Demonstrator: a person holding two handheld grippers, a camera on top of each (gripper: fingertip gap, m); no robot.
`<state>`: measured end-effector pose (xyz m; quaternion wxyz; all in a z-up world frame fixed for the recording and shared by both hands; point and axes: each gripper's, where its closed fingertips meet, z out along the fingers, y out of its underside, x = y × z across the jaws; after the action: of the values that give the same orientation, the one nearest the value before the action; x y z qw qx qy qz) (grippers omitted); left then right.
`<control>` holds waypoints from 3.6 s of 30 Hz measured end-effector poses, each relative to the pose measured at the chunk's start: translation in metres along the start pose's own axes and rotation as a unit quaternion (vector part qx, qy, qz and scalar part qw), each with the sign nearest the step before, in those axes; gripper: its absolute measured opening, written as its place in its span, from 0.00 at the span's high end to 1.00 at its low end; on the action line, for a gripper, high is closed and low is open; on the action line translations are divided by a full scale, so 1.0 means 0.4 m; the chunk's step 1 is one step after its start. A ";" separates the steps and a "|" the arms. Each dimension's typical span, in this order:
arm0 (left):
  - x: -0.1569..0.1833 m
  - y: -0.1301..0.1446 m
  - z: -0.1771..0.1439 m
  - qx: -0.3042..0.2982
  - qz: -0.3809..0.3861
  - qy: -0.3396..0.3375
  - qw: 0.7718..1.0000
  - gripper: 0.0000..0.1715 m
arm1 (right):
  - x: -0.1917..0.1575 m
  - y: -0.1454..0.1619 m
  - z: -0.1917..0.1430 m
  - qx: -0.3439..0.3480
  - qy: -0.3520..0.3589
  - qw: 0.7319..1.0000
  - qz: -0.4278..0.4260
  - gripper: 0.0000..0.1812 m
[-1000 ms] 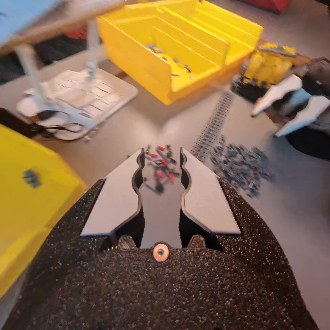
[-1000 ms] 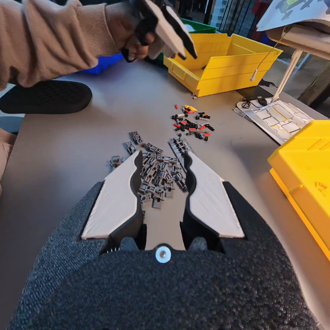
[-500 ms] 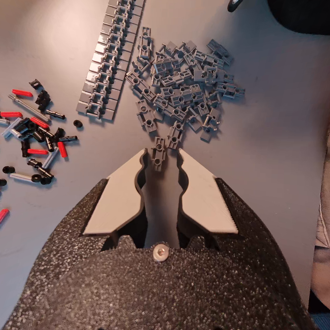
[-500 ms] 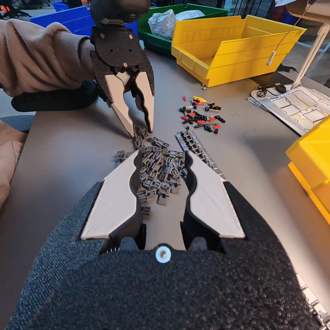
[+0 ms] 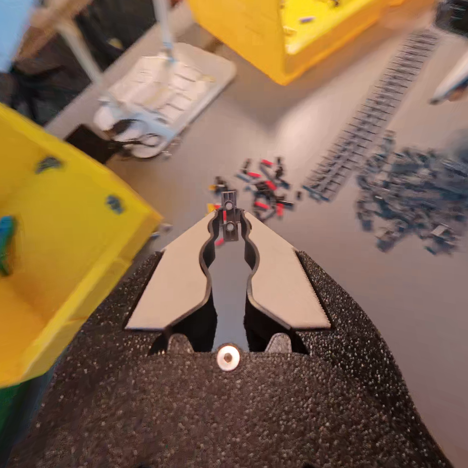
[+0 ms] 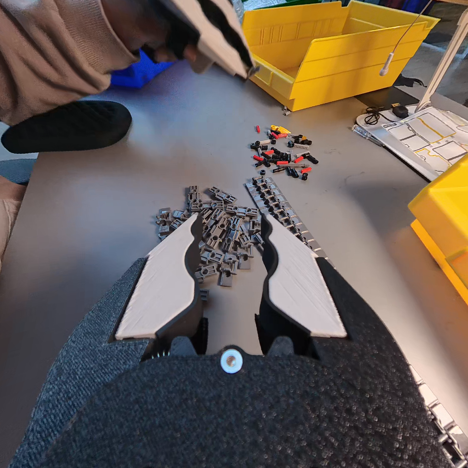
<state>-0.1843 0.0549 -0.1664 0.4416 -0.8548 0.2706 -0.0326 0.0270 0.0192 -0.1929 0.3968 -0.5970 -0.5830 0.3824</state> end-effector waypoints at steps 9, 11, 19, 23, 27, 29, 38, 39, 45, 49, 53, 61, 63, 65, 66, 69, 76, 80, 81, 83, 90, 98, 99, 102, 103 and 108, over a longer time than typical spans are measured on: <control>-0.146 -0.101 0.015 0.093 -0.077 0.002 0.993 0.76 | 0.014 0.003 -0.004 0.001 0.012 1.000 0.008 0.76; 0.053 -0.125 0.008 0.117 -0.029 0.176 0.977 0.71 | 0.016 0.001 -0.006 0.004 0.011 1.000 0.010 0.76; 0.440 0.067 0.088 -0.024 0.114 0.346 0.931 0.55 | 0.007 0.008 0.000 -0.004 0.001 1.000 0.003 0.76; 0.433 0.088 0.126 -0.046 0.154 0.317 0.935 0.72 | 0.004 0.009 -0.001 -0.007 0.002 1.000 -0.002 0.76; 0.430 0.084 0.134 -0.041 0.159 0.298 0.940 0.89 | 0.003 0.011 -0.001 -0.010 0.001 1.000 -0.004 0.76; 0.428 0.080 0.131 -0.030 0.160 0.285 0.945 0.89 | 0.001 0.015 0.001 -0.014 -0.001 1.000 -0.005 0.77; 0.340 0.036 0.053 0.017 0.122 0.241 0.963 0.95 | -0.003 0.019 0.004 -0.018 -0.005 1.000 -0.004 0.77; 0.322 0.033 0.047 0.019 0.123 0.228 0.966 0.95 | -0.003 0.019 0.005 -0.018 -0.005 1.000 -0.004 0.77; -0.002 -0.078 -0.005 0.075 0.078 0.008 0.994 0.95 | -0.002 0.020 0.006 -0.018 -0.004 1.000 -0.002 0.77; -0.236 -0.065 0.004 0.034 -0.009 -0.107 0.994 0.81 | -0.005 0.024 0.010 -0.021 -0.006 1.000 -0.001 0.77; -0.126 -0.102 0.042 0.068 -0.028 -0.002 0.997 0.77 | -0.001 0.021 0.005 -0.019 0.001 1.000 -0.003 0.77; 0.379 0.002 0.106 -0.005 -0.002 0.288 0.957 0.55 | 0.000 0.020 0.004 -0.017 -0.004 1.000 0.000 0.77; 0.454 0.038 0.118 -0.034 0.031 0.300 0.953 0.45 | -0.001 0.021 0.004 -0.018 -0.004 1.000 -0.002 0.77; 0.499 0.054 0.129 -0.050 0.049 0.300 0.951 0.38 | -0.001 0.021 0.004 -0.018 -0.004 1.000 -0.002 0.77; 0.511 0.054 0.135 -0.050 0.054 0.293 0.953 0.36 | 0.000 0.021 0.004 -0.018 -0.004 1.000 -0.002 0.77; 0.512 0.056 0.156 -0.052 0.093 0.251 0.962 0.42 | 0.001 0.020 0.002 -0.018 -0.002 1.000 -0.003 0.77; 0.540 0.056 0.140 -0.020 0.115 0.256 0.960 0.67 | 0.001 0.021 0.002 -0.019 -0.001 1.000 -0.004 0.77; 0.556 0.059 0.129 -0.017 0.134 0.267 0.954 0.82 | 0.001 0.025 0.004 -0.023 -0.002 1.000 -0.003 0.77; 0.560 0.059 0.126 -0.013 0.140 0.269 0.953 0.93 | 0.001 0.025 0.004 -0.023 -0.002 1.000 -0.004 0.77; 0.562 0.059 0.125 -0.009 0.150 0.268 0.952 0.94 | 0.000 0.025 0.004 -0.023 -0.002 1.000 -0.004 0.77; 0.559 0.058 0.123 -0.013 0.118 0.294 0.949 0.97 | -0.001 0.024 0.004 -0.024 -0.003 1.000 -0.004 0.77; 0.481 -0.012 0.089 0.038 0.011 0.314 0.949 0.98 | 0.002 0.022 0.002 -0.021 -0.002 1.000 -0.002 0.77; 0.457 -0.022 0.083 0.046 -0.005 0.311 0.949 0.98 | 0.003 0.022 0.002 -0.020 -0.002 1.000 -0.002 0.77; 0.367 -0.047 0.063 0.070 -0.055 0.292 0.952 1.00 | 0.003 0.023 0.003 -0.021 -0.002 1.000 0.000 0.77; 0.332 -0.054 0.055 0.078 -0.070 0.282 0.954 0.99 | 0.003 0.023 0.003 -0.021 -0.003 1.000 0.000 0.77; 0.119 -0.059 0.024 0.104 -0.139 0.199 0.965 0.99 | 0.002 0.023 0.003 -0.022 -0.003 1.000 0.000 0.77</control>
<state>-0.1308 0.0497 -0.1627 0.4561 -0.8097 0.2271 -0.2912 0.0295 0.0200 -0.2020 0.3819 -0.6039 -0.5928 0.3716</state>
